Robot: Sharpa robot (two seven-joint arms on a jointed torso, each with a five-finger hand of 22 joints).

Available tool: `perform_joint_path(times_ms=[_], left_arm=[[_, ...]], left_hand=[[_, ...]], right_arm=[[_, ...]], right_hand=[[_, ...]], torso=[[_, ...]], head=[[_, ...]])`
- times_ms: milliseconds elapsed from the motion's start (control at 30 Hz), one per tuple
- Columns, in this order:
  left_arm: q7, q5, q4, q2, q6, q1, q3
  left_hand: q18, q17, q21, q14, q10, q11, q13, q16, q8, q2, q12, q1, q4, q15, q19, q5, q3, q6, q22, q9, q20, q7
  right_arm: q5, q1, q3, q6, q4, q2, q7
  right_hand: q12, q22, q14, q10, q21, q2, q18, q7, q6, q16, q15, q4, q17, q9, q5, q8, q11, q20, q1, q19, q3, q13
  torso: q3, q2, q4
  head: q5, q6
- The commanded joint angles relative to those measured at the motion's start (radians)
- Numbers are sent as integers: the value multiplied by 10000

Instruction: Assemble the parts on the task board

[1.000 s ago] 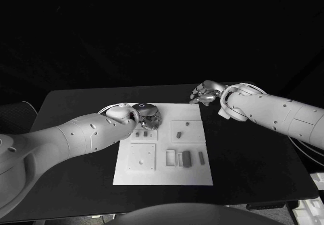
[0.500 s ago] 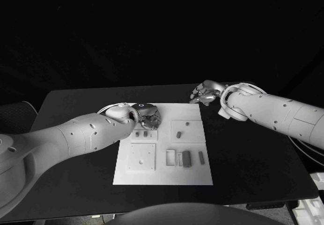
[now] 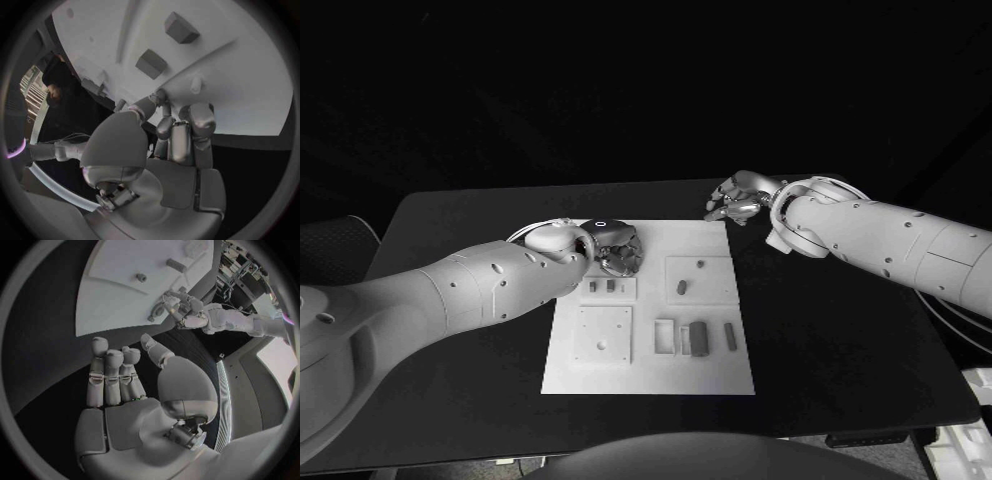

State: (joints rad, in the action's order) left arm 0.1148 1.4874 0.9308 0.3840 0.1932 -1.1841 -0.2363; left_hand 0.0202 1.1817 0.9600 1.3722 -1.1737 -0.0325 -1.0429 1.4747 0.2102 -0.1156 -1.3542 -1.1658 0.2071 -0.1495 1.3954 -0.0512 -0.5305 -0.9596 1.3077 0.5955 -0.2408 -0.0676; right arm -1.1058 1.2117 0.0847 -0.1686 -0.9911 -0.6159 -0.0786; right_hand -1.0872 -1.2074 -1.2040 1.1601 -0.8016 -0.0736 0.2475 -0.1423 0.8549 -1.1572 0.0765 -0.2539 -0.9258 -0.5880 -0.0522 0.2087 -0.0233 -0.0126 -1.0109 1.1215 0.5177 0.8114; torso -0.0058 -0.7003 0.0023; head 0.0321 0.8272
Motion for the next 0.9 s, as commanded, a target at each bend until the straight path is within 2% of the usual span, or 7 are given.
perform_joint_path(times_ms=[33, 733, 767, 900], left_arm=[[101, -46, 8, -13, 28, 0, 5], [180, -115, 31, -27, -183, 0, 5], [187, -115, 28, -27, -181, 0, 5], [232, -175, 27, -25, -201, 0, 5]], left_hand=[[1524, 11, 36, 21, 62, -2, -9, -26, 52, 88, -16, -5, 64, 81, -25, -47, -9, -198, 176, -13, 11, -127], [1524, 11, 36, 21, 62, -2, -9, -26, 52, 88, -16, -5, 64, 81, -25, -47, -9, -198, 176, -13, 11, -127], [1518, 55, 38, 39, 68, 21, -28, -16, 202, 260, -24, 45, -23, 108, -33, -42, -50, -490, 176, 42, 28, -145], [1518, 56, 38, 39, 69, 22, -29, -16, 206, 264, -24, 47, -25, 108, -33, -42, -51, -497, 176, 43, 29, -145]], right_arm=[[-11, -3, -2, 131, 0, 16, -75], [-11, -3, -2, 137, 4, 17, -71], [-12, -3, -2, 139, 2, 18, -71], [-12, -3, -2, 140, 1, 23, -72]], right_hand=[[-28, -16, -69, -25, -36, 3, 143, -9, -45, 0, 32, -32, -14, -11, -8, -51, -46, 49, 71, -46, -41, 18], [-19, -37, -64, -31, -41, 4, 143, -11, -46, 17, 30, -30, -55, -15, -8, -57, -48, 47, 75, -61, -38, 39], [-19, -37, -64, -31, -41, 4, 143, -11, -46, 17, 30, -31, -56, -16, -8, -57, -48, 47, 75, -61, -38, 40], [-18, -40, -64, -32, -42, 3, 143, -11, -46, 19, 30, -31, -62, -16, -8, -58, -48, 46, 76, -62, -39, 43]], torso=[[-1, -2, -3], [0, -1, -4], [1, -2, -3], [4, -2, -2]], head=[[10, 7], [18, 28], [23, 30], [24, 39]])
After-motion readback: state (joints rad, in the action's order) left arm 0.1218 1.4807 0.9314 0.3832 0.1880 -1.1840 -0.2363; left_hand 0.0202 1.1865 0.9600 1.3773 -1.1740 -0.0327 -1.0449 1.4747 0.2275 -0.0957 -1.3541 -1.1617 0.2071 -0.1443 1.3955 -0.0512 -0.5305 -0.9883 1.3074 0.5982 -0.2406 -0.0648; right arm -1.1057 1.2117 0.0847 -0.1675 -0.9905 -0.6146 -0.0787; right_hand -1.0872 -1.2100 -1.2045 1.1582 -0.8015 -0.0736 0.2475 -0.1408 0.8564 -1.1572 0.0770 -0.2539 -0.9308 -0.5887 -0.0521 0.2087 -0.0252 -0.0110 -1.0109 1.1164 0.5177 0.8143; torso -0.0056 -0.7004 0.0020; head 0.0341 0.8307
